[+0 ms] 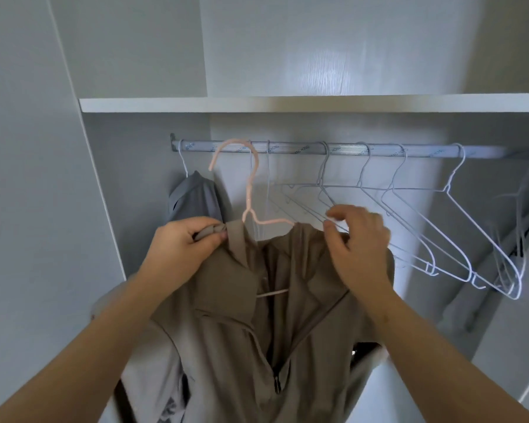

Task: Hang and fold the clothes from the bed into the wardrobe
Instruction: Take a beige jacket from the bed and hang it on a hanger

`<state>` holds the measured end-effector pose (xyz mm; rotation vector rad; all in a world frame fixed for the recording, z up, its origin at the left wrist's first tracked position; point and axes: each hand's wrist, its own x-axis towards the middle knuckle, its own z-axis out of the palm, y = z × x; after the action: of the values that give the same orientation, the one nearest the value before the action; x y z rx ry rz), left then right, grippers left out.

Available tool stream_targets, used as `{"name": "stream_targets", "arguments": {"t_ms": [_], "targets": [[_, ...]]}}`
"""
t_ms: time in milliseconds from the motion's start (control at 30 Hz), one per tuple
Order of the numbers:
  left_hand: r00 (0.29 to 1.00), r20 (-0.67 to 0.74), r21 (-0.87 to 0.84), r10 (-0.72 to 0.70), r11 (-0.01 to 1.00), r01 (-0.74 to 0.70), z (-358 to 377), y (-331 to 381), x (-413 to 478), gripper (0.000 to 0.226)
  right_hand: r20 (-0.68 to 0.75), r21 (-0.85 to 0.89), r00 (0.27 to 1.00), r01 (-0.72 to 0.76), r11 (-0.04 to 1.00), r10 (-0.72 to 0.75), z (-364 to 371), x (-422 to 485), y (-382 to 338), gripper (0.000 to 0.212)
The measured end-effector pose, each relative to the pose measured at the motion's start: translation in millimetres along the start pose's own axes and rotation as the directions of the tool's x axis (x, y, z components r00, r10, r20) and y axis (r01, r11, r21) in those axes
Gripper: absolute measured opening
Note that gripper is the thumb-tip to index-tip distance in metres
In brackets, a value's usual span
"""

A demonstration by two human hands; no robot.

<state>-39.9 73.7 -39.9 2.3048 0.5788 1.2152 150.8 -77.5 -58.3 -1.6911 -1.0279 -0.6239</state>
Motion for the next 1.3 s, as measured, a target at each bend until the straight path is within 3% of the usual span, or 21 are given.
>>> {"name": "stream_targets", "arguments": {"t_ms": [67, 133, 267, 333, 400, 467, 567, 633, 700, 767, 800, 833, 933, 967, 1033, 1067, 1200, 1300], "targets": [[1.0, 0.016, -0.08, -0.013, 0.997, 0.014, -5.4, 0.9, 2.0, 0.014, 0.071, -0.239, 0.994, -0.068, 0.969, 0.087, -2.6, 8.3, 9.9, 0.027], [0.999, 0.039, -0.107, 0.01, 0.994, -0.006, -3.9, 5.8, 2.1, 0.017, 0.176, -0.258, 0.961, -0.164, 0.952, 0.213, 2.2, 10.8, 8.4, 0.047], [0.993, 0.111, -0.046, 0.036, 0.998, -0.031, 7.3, 13.8, 0.4, 0.012, 0.202, -0.31, 0.955, -0.149, 0.939, 0.218, 14.3, 9.9, 1.1, 0.057], [0.971, 0.239, -0.092, -0.015, 0.995, 0.038, 6.5, 12.4, 1.8, 0.014, 0.221, -0.307, 0.935, -0.202, 0.93, 0.276, 12.9, 9.2, 5.9, 0.058], [0.922, 0.371, -0.193, -0.115, 0.961, 0.197, -0.1, 11.7, 5.6, 0.016, 0.237, -0.279, 0.911, -0.27, 0.922, 0.339, 9.5, 5.0, 14.9, 0.059], [0.931, 0.292, -0.282, -0.218, 0.911, 0.301, -4.4, 8.2, 14.0, 0.018, 0.243, -0.255, 0.899, -0.304, 0.918, 0.365, 6.5, -1.3, 21.3, 0.06], [0.936, -0.058, -0.407, -0.347, 0.865, 0.295, -1.9, 7.9, 29.7, 0.019, 0.284, -0.244, 0.874, -0.333, 0.911, 0.395, 4.8, -5.5, 24.2, 0.059], [0.929, -0.088, -0.516, -0.358, 0.815, 0.266, 2.0, 12.1, 35.8, 0.025, 0.328, -0.223, 0.86, -0.331, 0.917, 0.39, 5.9, -6.4, 23.4, 0.058], [0.945, 0.12, -0.411, -0.305, 0.851, 0.327, 9.1, 12.7, 37.6, 0.029, 0.359, -0.214, 0.856, -0.312, 0.926, 0.372, 6.9, -7.9, 22.6, 0.058], [0.884, 0.385, 0.081, -0.264, 0.964, 0.252, 14.2, 9.1, 36.9, 0.023, 0.367, -0.21, 0.845, -0.333, 0.919, 0.389, 5.8, -8.7, 24.7, 0.058], [0.858, 0.443, 0.267, -0.258, 0.952, 0.149, 14.9, 6.9, 35.6, 0.023, 0.361, -0.206, 0.834, -0.365, 0.908, 0.418, 4.0, -8.5, 27.0, 0.058], [0.834, 0.48, 0.336, -0.272, 0.935, 0.112, 14.8, 5.1, 33.5, 0.028, 0.351, -0.205, 0.819, -0.405, 0.891, 0.453, 1.8, -8.2, 29.4, 0.058], [0.699, 0.654, 0.143, -0.289, 0.955, 0.261, 13.6, 3.8, 21.2, 0.046, 0.308, -0.219, 0.795, -0.475, 0.852, 0.522, -3.9, -8.8, 36.9, 0.058], [0.695, 0.676, 0.06, -0.245, 0.958, 0.28, 14.3, 3.3, 17.4, 0.043, 0.298, -0.222, 0.798, -0.476, 0.851, 0.524, -5.4, -10.0, 38.3, 0.059], [0.766, 0.615, -0.124, -0.189, 0.936, 0.331, 19.3, 0.9, 14.7, 0.01, 0.296, -0.213, 0.816, -0.45, 0.867, 0.497, -5.7, -11.6, 38.1, 0.058], [0.802, 0.572, -0.194, -0.174, 0.921, 0.338, 22.1, 2.8, 13.9, 0.008, 0.313, -0.206, 0.82, -0.435, 0.877, 0.48, -5.7, -11.4, 37.2, 0.057], [0.869, 0.486, -0.243, -0.095, 0.94, 0.238, 35.3, 7.9, 9.3, 0.027, 0.529, -0.134, 0.758, -0.368, 0.92, 0.381, -12.3, -7.2, 29.5, 0.055], [0.91, 0.412, -0.262, -0.054, 0.949, 0.174, 40.6, 9.0, 6.3, 0.029, 0.725, -0.063, 0.63, -0.341, 0.938, 0.278, -24.5, -3.0, 26.0, 0.069]]}}
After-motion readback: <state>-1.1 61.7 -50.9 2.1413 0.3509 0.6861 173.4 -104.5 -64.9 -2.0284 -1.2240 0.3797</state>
